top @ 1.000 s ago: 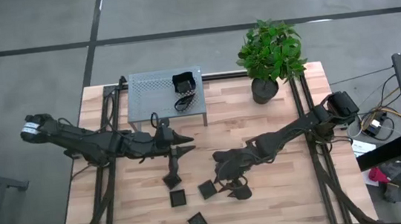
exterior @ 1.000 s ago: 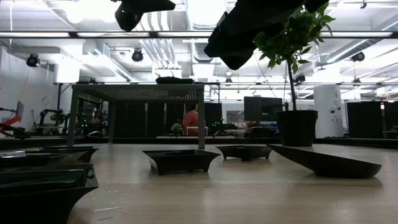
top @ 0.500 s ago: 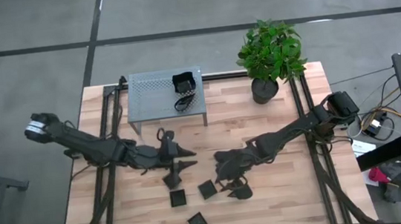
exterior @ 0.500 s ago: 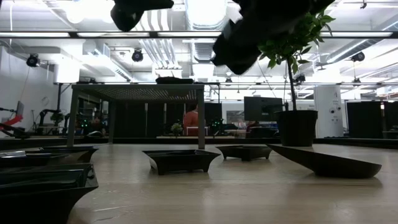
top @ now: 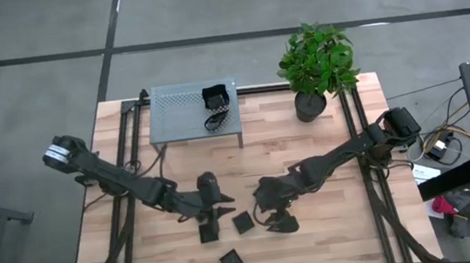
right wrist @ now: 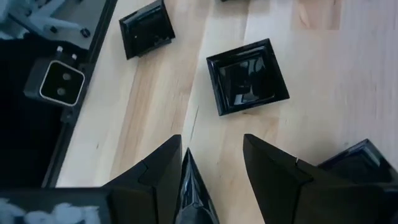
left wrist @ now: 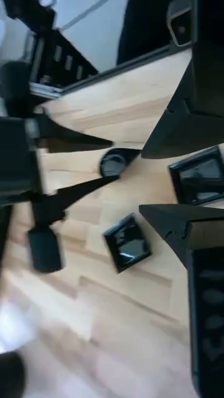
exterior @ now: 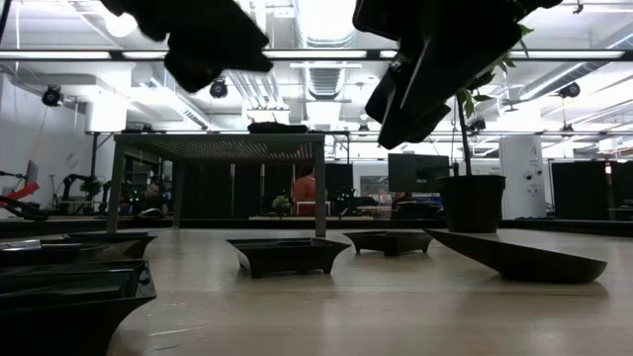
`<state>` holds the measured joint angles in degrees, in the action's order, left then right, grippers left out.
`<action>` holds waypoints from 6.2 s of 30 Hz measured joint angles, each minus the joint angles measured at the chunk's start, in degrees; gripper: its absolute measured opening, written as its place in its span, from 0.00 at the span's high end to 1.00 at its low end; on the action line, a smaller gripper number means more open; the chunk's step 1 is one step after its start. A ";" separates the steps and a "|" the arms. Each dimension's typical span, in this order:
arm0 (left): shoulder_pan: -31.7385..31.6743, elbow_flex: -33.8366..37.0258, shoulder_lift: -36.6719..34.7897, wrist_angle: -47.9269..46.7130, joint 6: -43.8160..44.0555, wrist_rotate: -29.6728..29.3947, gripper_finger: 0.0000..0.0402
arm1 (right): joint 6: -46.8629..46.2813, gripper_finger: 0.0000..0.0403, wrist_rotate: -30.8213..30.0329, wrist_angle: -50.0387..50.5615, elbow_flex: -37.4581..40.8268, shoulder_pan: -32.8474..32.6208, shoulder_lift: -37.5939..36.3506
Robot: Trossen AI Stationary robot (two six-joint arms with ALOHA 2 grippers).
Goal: Pick & Place Mini shaped plates
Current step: Stack the drop-shaped plate on top of the stacked drop-shaped plates on the shelf
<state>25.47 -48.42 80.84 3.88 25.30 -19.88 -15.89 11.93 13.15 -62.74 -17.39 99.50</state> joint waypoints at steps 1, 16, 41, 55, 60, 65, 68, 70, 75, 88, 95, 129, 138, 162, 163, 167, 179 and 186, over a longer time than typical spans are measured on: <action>0.04 0.00 0.75 -0.04 0.19 0.55 0.70 | -0.81 0.59 -0.11 -0.01 0.00 0.02 0.00; 0.12 0.02 4.78 -0.49 1.46 2.24 0.70 | -10.02 0.59 -12.13 11.64 1.07 0.28 0.00; 0.09 -0.02 4.80 2.08 -1.26 2.01 0.70 | -34.29 0.59 -8.43 18.38 1.47 -9.56 0.00; -0.02 -0.02 4.78 2.10 -3.13 1.99 0.70 | -20.60 0.62 -18.99 10.39 1.70 -17.30 0.00; -0.11 -0.02 4.78 2.12 -3.11 1.99 0.70 | -16.78 0.67 -20.54 4.17 1.86 -17.58 0.96; -0.11 -0.02 4.78 2.19 -3.11 1.99 0.70 | -17.40 0.71 -22.57 3.81 1.95 -18.04 3.01; -0.11 -0.02 4.74 2.17 -3.17 1.99 0.70 | -17.96 0.72 -22.60 1.63 1.67 -18.42 5.69; -0.11 -0.01 4.74 2.29 -3.17 1.99 0.70 | -18.01 0.73 -22.59 1.76 1.33 -18.61 7.24; -0.11 -0.02 4.74 2.13 -3.10 1.99 0.70 | -18.56 0.75 -22.50 1.53 0.50 -18.67 8.89; -0.11 -0.02 4.74 2.59 -3.05 1.99 0.70 | -17.12 0.85 -22.55 4.81 0.11 -19.24 8.96; -0.11 -0.02 4.74 2.73 -3.03 1.99 0.70 | -16.51 0.92 -22.61 6.17 0.20 -19.21 8.96; -0.53 -4.07 5.44 39.39 -32.96 20.19 0.70 | 20.14 0.98 -6.45 -18.69 -6.43 -18.17 -12.96; -0.57 -10.05 9.20 35.06 -32.23 27.91 0.70 | 17.29 0.98 -2.92 -18.83 -6.36 -15.70 -10.37; -0.74 -14.32 15.39 32.65 -30.60 36.76 0.70 | 15.56 0.98 -1.10 -19.40 -6.02 -14.49 -9.75; -0.74 -14.34 15.34 32.70 -30.60 37.84 0.70 | 15.27 0.98 -0.91 -19.40 -5.94 -14.48 -9.73; -0.81 -15.12 15.25 32.59 -30.56 39.86 0.70 | 14.59 0.98 -0.71 -19.47 -5.57 -14.47 -9.73; -1.40 -15.82 15.78 31.99 -28.69 40.00 0.77 | 14.82 0.98 -0.87 -19.75 -5.27 -14.41 -9.73; -1.56 -15.63 15.78 32.04 -28.70 39.19 0.95 | 14.98 0.98 -0.88 -21.03 -4.81 -13.94 -9.73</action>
<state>23.91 -64.05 96.62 35.92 -3.40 19.31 -0.91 11.05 -7.88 -67.55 -31.33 89.78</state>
